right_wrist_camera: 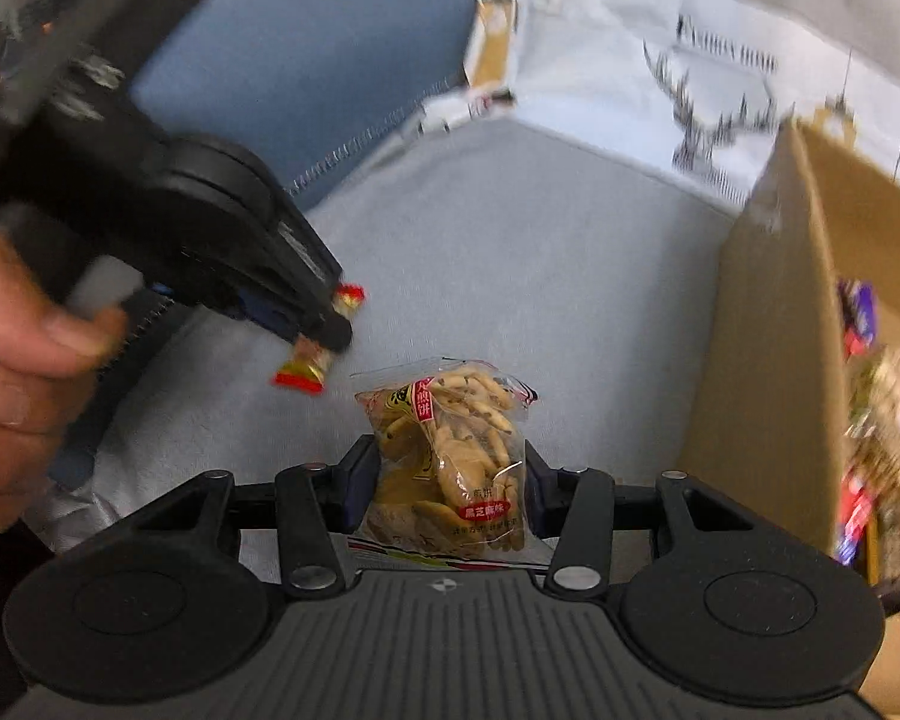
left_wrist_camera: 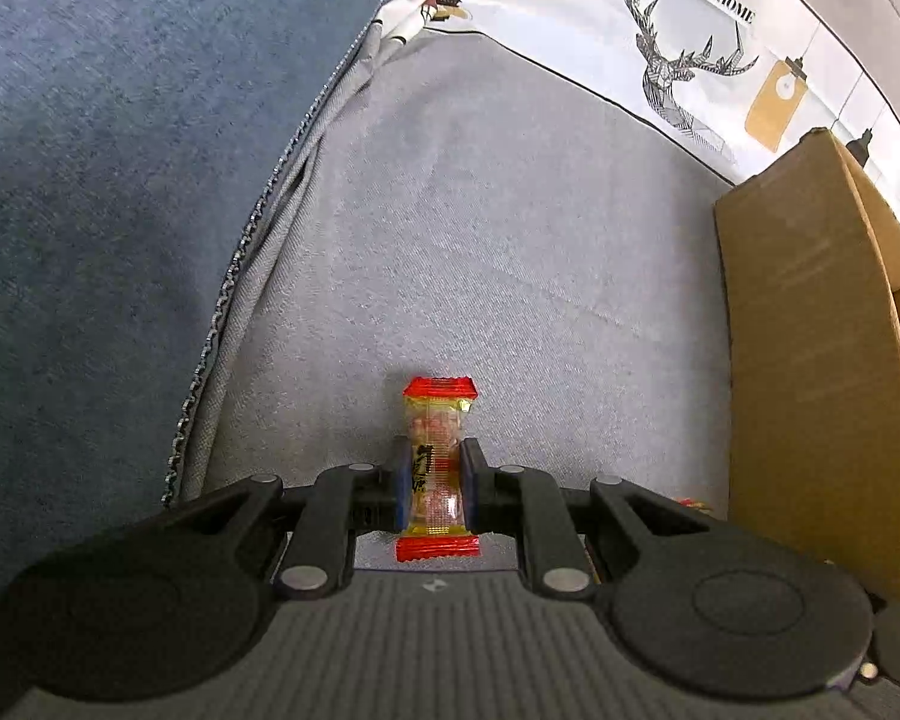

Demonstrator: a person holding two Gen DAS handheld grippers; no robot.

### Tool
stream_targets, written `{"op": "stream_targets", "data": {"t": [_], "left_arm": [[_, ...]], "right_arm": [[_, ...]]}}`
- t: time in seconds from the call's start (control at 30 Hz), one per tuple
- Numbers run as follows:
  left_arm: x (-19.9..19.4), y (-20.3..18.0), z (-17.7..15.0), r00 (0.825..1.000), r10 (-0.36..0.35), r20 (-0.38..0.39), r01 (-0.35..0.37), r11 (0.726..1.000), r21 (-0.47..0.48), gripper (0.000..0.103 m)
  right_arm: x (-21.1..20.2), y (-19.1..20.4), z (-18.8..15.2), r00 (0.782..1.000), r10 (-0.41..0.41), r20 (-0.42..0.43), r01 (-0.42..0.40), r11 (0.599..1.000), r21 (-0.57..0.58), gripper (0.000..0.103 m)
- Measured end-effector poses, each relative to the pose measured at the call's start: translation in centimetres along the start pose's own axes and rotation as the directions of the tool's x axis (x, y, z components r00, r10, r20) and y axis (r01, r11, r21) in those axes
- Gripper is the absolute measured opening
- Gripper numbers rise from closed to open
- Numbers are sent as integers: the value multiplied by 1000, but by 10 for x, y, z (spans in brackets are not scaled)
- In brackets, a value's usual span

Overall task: Organize snacks
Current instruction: 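Lift and carry the red-gold candy and cookie bag over the box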

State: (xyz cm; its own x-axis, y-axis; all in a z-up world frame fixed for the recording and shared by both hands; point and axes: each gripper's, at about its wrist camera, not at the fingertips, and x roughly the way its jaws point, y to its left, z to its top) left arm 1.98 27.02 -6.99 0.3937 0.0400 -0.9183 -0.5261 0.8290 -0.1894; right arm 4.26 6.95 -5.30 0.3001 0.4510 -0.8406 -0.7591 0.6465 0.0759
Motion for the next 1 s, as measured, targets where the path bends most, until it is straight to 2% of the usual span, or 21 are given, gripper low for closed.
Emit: {"op": "stream_targets", "data": {"t": [0.1, 0.23, 0.4, 0.6, 0.77, 1.0], "left_arm": [[6, -4, 0, 1000, 15, -13, -15, 1000, 13, 18], [9, -10, 0, 999, 35, -10, -34, 999, 39, 18], [11, -13, 1, 999, 41, -7, -41, 997, 59, 19], [10, -22, -4, 997, 75, 14, -76, 989, 128, 18], [-2, -19, 1, 997, 10, 79, -17, 996, 83, 17], [-17, -25, 4, 984, -39, 173, 28, 997, 68, 17]], "right_arm": [[11, -5, -2, 999, 22, -34, -21, 999, 38, 49], [21, -2, -6, 998, 26, -56, -25, 1000, 16, 50], [23, -4, -8, 998, 31, -56, -30, 999, 21, 50], [25, -4, -7, 998, 30, -55, -29, 999, 20, 50], [18, -6, -6, 999, 27, -25, -26, 999, 38, 49], [-8, -12, 1, 996, 7, 91, -12, 999, 53, 49]]}}
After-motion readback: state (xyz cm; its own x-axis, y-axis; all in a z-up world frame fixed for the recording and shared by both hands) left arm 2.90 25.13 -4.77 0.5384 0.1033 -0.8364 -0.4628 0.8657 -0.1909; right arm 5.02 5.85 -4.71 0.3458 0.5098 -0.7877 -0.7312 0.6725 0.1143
